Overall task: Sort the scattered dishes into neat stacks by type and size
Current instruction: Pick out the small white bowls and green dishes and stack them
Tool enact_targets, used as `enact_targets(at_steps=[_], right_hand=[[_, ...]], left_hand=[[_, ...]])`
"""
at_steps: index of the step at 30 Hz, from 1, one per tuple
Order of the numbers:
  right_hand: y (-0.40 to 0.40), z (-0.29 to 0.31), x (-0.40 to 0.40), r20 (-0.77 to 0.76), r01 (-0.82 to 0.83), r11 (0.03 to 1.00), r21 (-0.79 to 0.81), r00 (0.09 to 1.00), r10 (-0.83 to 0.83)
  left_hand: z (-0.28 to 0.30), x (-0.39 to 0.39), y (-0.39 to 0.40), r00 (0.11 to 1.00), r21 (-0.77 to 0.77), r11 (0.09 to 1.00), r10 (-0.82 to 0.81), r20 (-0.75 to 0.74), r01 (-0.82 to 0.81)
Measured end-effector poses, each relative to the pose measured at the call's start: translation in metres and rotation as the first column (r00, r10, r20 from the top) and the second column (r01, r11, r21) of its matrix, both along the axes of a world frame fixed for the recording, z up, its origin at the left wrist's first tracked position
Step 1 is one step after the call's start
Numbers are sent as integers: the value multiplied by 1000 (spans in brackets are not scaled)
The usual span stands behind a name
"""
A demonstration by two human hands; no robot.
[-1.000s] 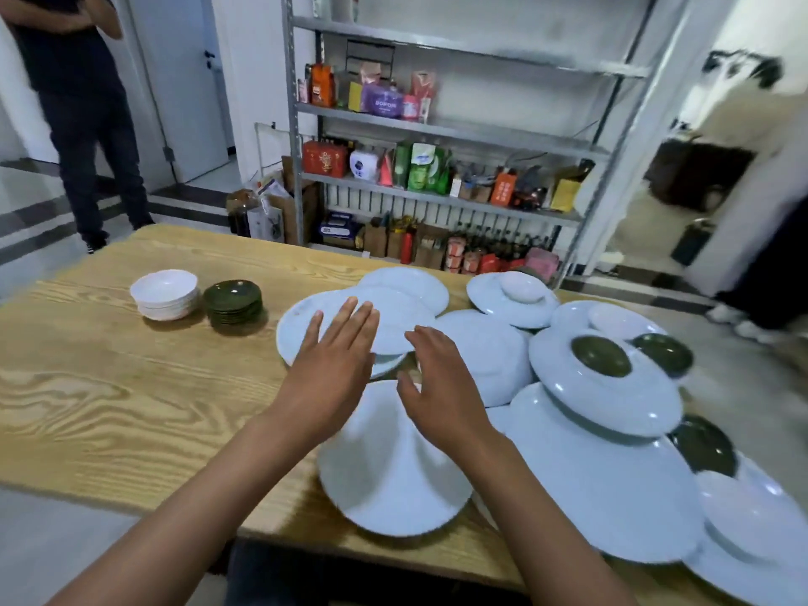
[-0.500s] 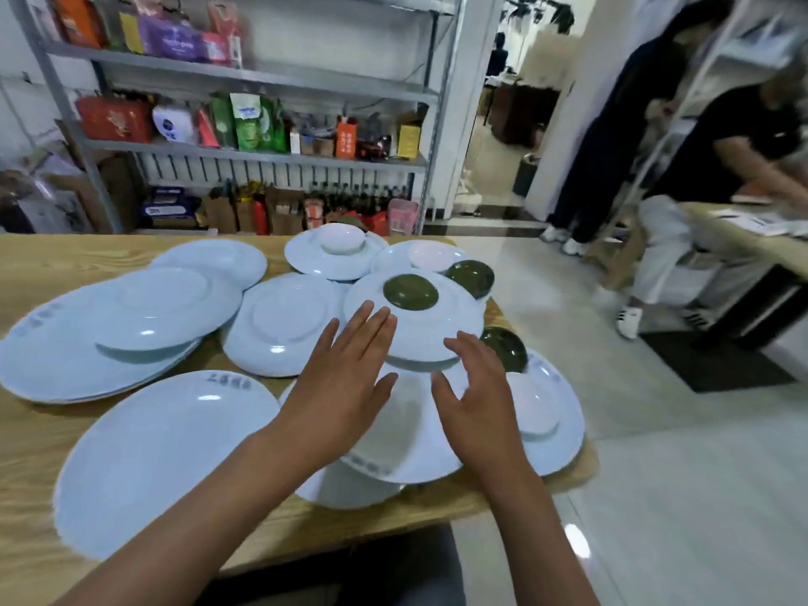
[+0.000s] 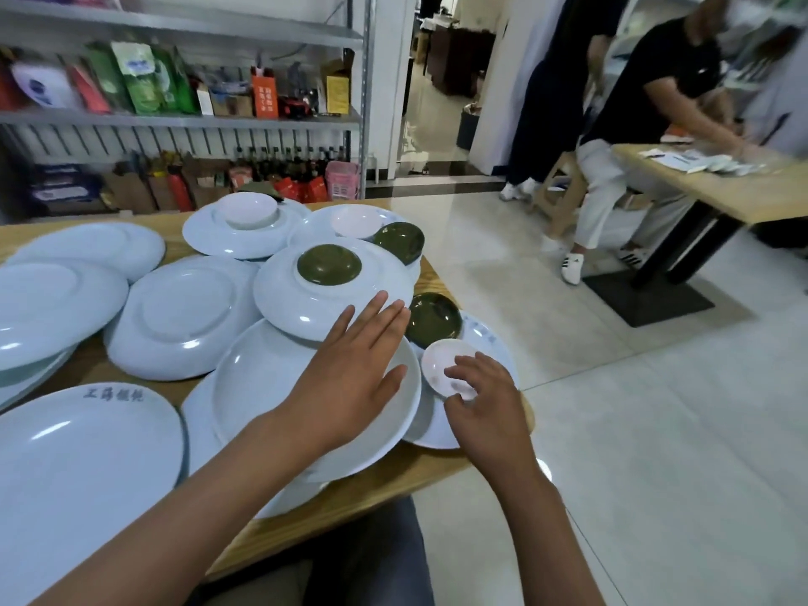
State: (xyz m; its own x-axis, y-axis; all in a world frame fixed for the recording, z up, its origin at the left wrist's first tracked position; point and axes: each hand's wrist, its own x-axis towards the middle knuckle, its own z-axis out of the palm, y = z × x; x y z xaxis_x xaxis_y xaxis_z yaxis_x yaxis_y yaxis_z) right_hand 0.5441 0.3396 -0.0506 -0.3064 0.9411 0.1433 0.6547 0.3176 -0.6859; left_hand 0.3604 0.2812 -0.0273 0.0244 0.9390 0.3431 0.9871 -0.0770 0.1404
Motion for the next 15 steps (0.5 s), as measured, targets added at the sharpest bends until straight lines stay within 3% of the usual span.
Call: enact_targets(at_steps=[6,9,15], right_hand=[[-3,3,5,121,-34,998,-54,992,40],[-6,3,6,153,-12,1000,-8,988,13],[-18,14,8,7,105,986,126,994,-106]], left_hand=[[-1,4,-4,998,-18,999,-38,50,39],[1,1,-12,995,-11,999,-33,91,34],[5,-6,-31,983,70,997,-48,176,36]])
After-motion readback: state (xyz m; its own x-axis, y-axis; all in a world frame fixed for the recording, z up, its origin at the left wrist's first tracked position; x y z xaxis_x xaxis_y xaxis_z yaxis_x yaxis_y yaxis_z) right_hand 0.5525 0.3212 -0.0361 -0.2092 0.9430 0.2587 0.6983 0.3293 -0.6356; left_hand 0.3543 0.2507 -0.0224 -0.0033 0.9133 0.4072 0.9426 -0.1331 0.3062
